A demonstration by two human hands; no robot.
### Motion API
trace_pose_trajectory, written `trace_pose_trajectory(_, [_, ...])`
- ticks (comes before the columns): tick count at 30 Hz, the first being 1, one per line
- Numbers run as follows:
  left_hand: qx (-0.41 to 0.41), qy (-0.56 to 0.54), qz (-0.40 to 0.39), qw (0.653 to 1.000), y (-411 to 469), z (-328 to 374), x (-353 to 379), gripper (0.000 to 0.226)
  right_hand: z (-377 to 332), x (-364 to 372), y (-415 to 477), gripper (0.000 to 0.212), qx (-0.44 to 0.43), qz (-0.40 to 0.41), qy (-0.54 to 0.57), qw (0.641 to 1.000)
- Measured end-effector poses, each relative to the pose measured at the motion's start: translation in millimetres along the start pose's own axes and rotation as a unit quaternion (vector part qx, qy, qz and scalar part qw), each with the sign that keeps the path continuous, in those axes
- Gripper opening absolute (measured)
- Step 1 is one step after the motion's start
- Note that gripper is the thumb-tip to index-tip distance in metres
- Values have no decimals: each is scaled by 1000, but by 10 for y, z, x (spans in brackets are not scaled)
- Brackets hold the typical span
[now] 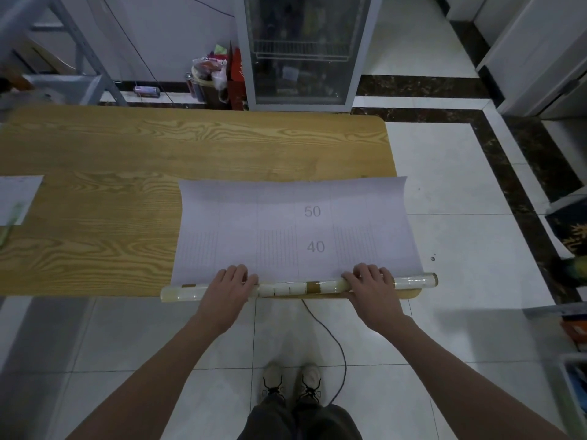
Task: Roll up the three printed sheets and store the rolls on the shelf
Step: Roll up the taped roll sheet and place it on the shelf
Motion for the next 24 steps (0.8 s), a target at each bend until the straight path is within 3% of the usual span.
trace_pose_trajectory(4, [10, -20, 14, 1000, -33, -21, 19, 57, -7, 3, -15, 50, 14, 3, 7, 1000])
trace_pose_trajectory(9, [42, -9, 9, 999, -41, 2, 9, 46, -23, 17, -7, 38, 8, -5, 8, 1000])
trace_pose_trajectory(16, [21, 6, 9, 1000, 9, -75, 23, 64, -86, 7, -36, 34, -1, 25, -12, 1000])
trace_pose_trajectory(20, [48, 8, 19, 999, -34, -34, -1, 44, -105, 15, -5, 35, 17, 17, -7, 1000])
trace_pose_trajectory(24, [31, 3, -13, 999, -45, -68, 58, 63, -64, -24, 50, 35, 34, 29, -9, 999])
Point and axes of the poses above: each hand's wrist, its own y-axis towards the middle knuckle, its own x-axis out of the palm, z = x × y, the point moved 8 cm from there along y, towards the middle knuckle, and after that the axes turned 12 degrees about y, right-handed, at the moved point
